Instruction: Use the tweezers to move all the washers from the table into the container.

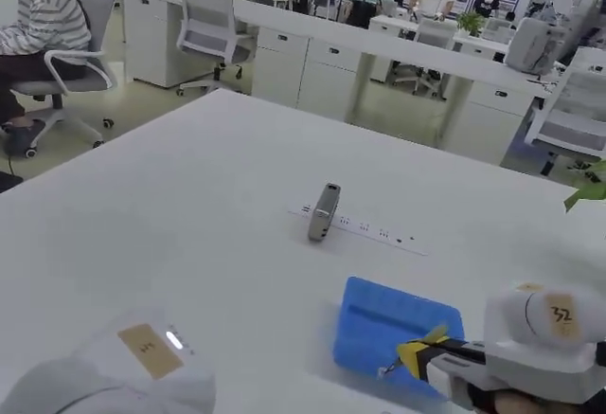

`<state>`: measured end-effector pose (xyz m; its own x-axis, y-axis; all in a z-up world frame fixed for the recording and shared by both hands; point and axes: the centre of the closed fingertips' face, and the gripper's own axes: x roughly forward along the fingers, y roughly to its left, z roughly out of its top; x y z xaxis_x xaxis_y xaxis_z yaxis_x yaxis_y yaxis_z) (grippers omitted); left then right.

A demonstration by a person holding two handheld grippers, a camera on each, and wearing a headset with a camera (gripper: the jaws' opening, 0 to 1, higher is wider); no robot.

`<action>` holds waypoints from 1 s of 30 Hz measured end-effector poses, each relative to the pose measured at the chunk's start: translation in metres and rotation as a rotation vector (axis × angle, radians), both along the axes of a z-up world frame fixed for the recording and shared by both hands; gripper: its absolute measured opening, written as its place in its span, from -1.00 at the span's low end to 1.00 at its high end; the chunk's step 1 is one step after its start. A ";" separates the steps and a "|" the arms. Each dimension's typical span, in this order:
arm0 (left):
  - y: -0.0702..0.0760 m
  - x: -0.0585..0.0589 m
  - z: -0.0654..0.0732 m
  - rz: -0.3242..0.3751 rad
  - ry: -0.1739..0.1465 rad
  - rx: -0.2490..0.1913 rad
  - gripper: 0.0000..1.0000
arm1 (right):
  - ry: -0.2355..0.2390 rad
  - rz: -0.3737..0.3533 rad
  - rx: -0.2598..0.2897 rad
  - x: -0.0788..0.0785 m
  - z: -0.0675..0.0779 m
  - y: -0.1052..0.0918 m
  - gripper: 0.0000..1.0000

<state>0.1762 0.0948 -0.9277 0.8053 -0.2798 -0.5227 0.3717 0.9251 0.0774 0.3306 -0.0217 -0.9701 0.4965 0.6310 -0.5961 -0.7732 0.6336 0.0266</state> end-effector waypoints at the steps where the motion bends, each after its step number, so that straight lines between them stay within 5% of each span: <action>1: 0.000 0.000 0.000 -0.001 0.000 0.002 0.95 | -0.005 0.000 -0.001 0.002 0.001 0.000 -0.98; 15: 0.001 0.002 -0.005 0.004 0.015 -0.005 0.95 | -0.051 0.007 -0.007 0.035 0.008 0.013 -0.98; 30: 0.002 0.010 -0.007 0.019 0.018 -0.018 0.93 | 0.015 0.020 -0.078 0.052 -0.034 0.017 -0.97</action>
